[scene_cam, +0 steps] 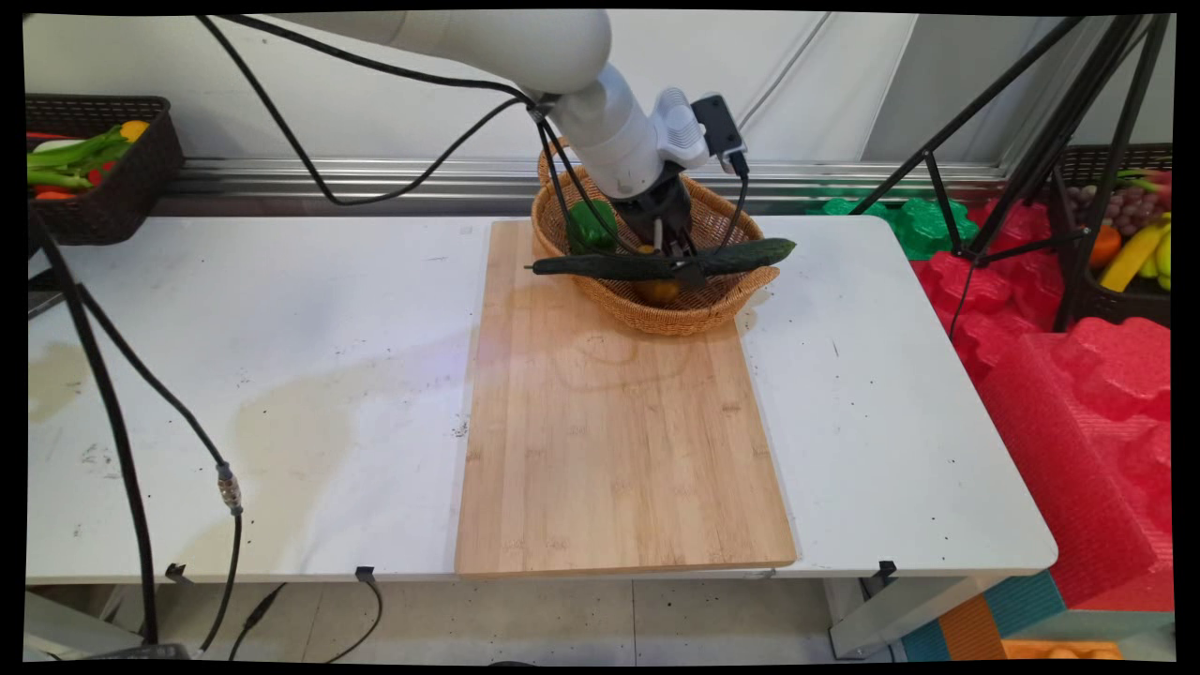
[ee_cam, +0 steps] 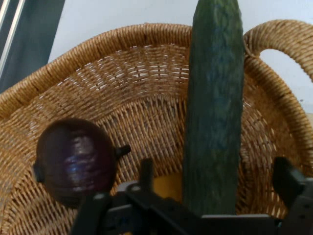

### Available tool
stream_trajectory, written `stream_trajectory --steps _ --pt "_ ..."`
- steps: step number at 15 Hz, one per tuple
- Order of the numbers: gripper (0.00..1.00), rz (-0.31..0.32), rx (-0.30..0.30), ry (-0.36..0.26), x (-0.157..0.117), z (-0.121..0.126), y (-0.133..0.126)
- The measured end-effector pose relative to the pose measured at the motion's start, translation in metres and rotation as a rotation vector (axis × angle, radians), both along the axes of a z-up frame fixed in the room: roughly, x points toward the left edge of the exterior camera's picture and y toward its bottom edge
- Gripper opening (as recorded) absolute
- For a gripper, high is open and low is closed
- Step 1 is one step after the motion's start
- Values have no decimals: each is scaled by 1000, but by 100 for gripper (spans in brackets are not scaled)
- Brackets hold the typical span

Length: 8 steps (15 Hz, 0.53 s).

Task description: Pick up the cucumber from the vegetable basket, then place the picked object on the cutting board

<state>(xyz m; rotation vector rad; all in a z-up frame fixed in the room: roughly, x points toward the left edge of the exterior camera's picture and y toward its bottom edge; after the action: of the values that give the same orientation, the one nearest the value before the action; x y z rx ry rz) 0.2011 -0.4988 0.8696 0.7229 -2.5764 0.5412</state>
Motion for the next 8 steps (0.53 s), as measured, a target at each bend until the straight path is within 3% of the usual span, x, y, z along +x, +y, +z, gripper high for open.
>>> stream_trajectory --steps 1,8 --pt "0 -4 2 -6 -1 -3 -2" --pt "0 -7 -12 -8 -3 -3 -4"
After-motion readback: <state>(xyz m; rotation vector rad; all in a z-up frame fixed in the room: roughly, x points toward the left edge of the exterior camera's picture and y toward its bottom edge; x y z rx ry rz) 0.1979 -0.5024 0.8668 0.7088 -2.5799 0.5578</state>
